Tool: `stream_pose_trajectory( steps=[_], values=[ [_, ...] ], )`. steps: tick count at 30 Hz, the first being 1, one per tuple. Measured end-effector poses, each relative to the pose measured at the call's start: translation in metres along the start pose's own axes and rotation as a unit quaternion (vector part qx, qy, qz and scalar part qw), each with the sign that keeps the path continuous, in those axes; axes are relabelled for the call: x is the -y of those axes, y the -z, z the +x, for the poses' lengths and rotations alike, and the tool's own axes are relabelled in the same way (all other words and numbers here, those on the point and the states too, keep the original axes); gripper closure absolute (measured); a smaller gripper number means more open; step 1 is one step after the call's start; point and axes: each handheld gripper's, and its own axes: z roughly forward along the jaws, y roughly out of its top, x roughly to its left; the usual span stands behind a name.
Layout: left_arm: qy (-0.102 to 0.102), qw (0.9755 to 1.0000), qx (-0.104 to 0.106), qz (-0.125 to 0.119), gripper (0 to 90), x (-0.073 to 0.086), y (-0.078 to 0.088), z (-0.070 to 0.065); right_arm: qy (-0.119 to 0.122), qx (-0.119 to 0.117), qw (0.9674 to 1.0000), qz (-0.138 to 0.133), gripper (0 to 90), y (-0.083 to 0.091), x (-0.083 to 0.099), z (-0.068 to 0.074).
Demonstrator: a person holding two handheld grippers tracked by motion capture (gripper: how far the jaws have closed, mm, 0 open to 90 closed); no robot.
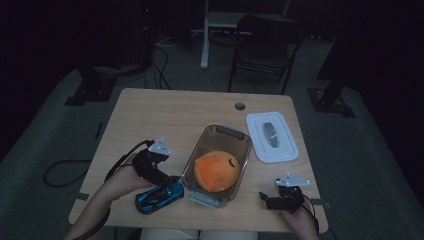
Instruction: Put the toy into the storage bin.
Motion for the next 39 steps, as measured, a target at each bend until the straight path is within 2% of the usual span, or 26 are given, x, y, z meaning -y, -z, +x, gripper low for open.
stream_pose_trajectory(
  steps=[7, 14, 20, 22, 23, 25, 27, 39],
  values=[
    [0.005, 1.0000, -0.003, 0.001, 14.7, 0.016, 0.000, 0.000, -0.001, 0.000, 1.0000, 0.000, 13.2, 0.000, 0.000, 0.000],
    [0.009, 0.9998, -0.001, 0.019, 14.7, 0.037, -0.009, -0.005, 0.000, 0.000, 1.0000, 0.001, 13.2, 0.000, 0.000, 0.000],
    [0.028, 0.9991, -0.008, 0.032, 14.7, 0.060, -0.017, -0.009, 0.000, 0.000, 1.0000, 0.000, 13.2, 0.000, 0.000, 0.000],
    [0.032, 0.9988, -0.001, 0.038, 14.7, 0.067, -0.020, -0.011, 0.000, 0.000, 1.0000, 0.000, 13.2, 0.000, 0.000, 0.000],
    [0.035, 0.9986, -0.004, 0.039, 14.7, 0.071, -0.022, -0.011, 0.000, 0.000, 1.0000, 0.000, 13.2, 0.000, 0.000, 0.000],
    [0.032, 0.9983, 0.002, 0.048, 14.7, 0.078, -0.027, -0.011, 0.001, 0.000, 1.0000, 0.001, 13.2, 0.000, 0.000, 0.000],
    [0.038, 0.9980, 0.000, 0.051, 14.7, 0.081, -0.031, -0.011, -0.001, 0.000, 1.0000, 0.000, 13.1, 0.000, 0.000, 0.000],
    [0.023, 0.9961, -0.007, 0.085, 14.7, 0.085, -0.057, -0.012, -0.001, 0.001, 1.0000, 0.001, 12.9, 0.000, 0.000, 0.000]
  ],
)
